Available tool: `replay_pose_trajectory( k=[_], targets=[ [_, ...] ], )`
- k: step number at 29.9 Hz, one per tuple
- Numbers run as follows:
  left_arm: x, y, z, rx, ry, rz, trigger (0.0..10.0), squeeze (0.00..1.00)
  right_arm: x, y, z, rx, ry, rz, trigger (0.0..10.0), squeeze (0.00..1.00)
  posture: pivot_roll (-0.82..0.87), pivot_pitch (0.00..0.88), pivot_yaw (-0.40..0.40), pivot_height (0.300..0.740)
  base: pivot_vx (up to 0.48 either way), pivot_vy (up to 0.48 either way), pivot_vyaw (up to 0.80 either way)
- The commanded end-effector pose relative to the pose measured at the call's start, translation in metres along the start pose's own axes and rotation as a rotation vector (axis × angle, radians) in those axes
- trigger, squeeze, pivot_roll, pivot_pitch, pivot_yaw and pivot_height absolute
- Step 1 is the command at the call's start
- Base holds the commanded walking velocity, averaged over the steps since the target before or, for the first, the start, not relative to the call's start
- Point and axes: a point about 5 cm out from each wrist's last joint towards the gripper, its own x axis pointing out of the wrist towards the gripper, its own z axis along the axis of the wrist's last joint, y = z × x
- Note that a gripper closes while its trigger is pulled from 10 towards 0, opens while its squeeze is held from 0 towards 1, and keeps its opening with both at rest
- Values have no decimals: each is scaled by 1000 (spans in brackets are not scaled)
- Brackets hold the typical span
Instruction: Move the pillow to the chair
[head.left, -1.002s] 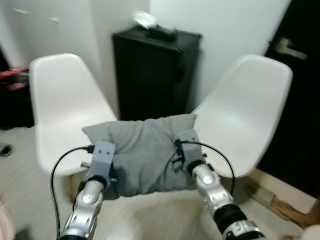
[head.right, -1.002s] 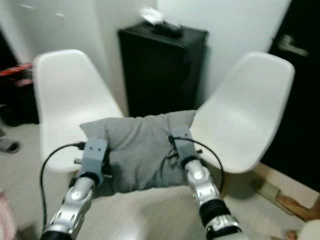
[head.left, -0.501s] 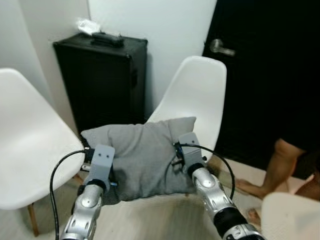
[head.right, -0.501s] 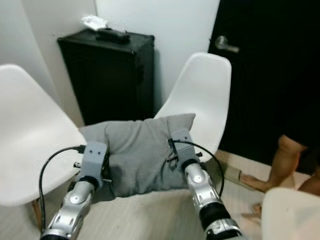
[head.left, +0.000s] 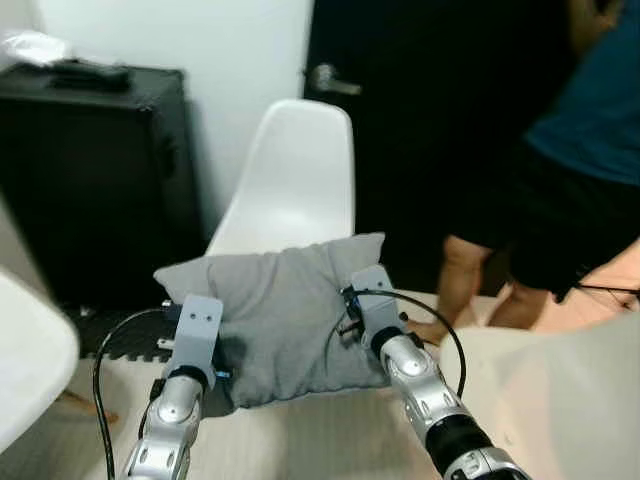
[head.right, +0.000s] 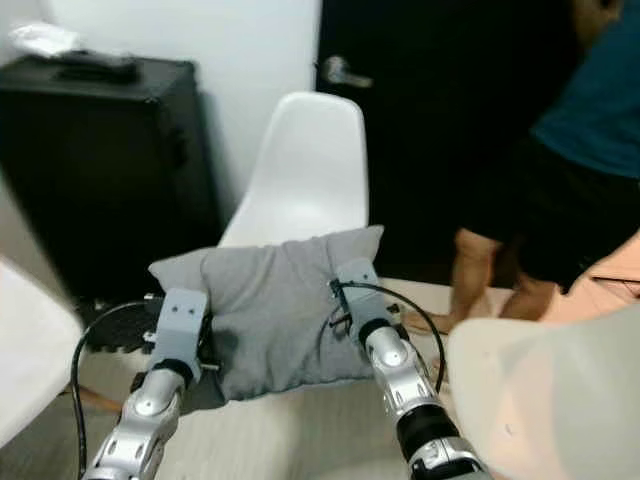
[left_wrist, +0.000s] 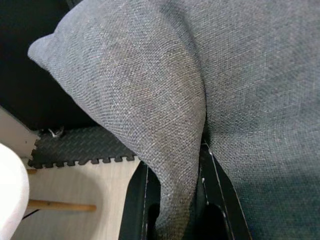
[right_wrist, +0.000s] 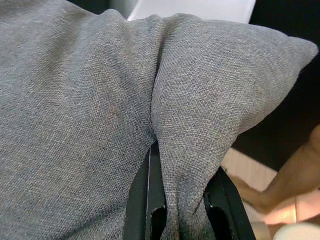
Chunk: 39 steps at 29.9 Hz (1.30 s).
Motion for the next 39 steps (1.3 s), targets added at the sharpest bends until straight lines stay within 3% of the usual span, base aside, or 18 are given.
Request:
replay_pose_trajectory(
  k=[1, 5, 10, 12, 17, 23, 39],
  targets=[
    [2, -6, 16, -18, -75, -18, 10000, 0, 2, 7, 6, -37, -17, 51, 10000, 0, 73, 0, -89, 721, 0, 0, -800],
    [5, -1, 22, -35, -104, 20, 10000, 0, 0, 15, 1, -43, 8, 145, 10000, 0, 74, 0, -91, 721, 0, 0, -200],
    [5, -1, 26, -51, -132, 9, 10000, 0, -1, 20, 0, -77, 4, 167, 10000, 0, 76, 0, -95, 721, 146, 0, 0],
    [4, 1, 29, -101, -137, 19, 10000, 0, -2, 24, -1, -91, -3, 173, 10000, 0, 73, 0, -89, 721, 364, 0, 0],
    [3, 0, 32, -72, -149, 9, 10000, 0, -3, 30, -4, -56, 4, 188, 10000, 0, 77, 0, -83, 721, 436, 0, 0],
    [0, -6, 31, -27, -161, -36, 10000, 0, -2, 29, -1, -56, -7, 174, 10000, 0, 83, 0, -81, 721, 454, 0, 0],
    [-1, -5, 31, -47, -151, -31, 10000, 0, -2, 28, 0, -53, -18, 166, 10000, 0, 86, 0, -81, 721, 453, 0, 0]
  ],
)
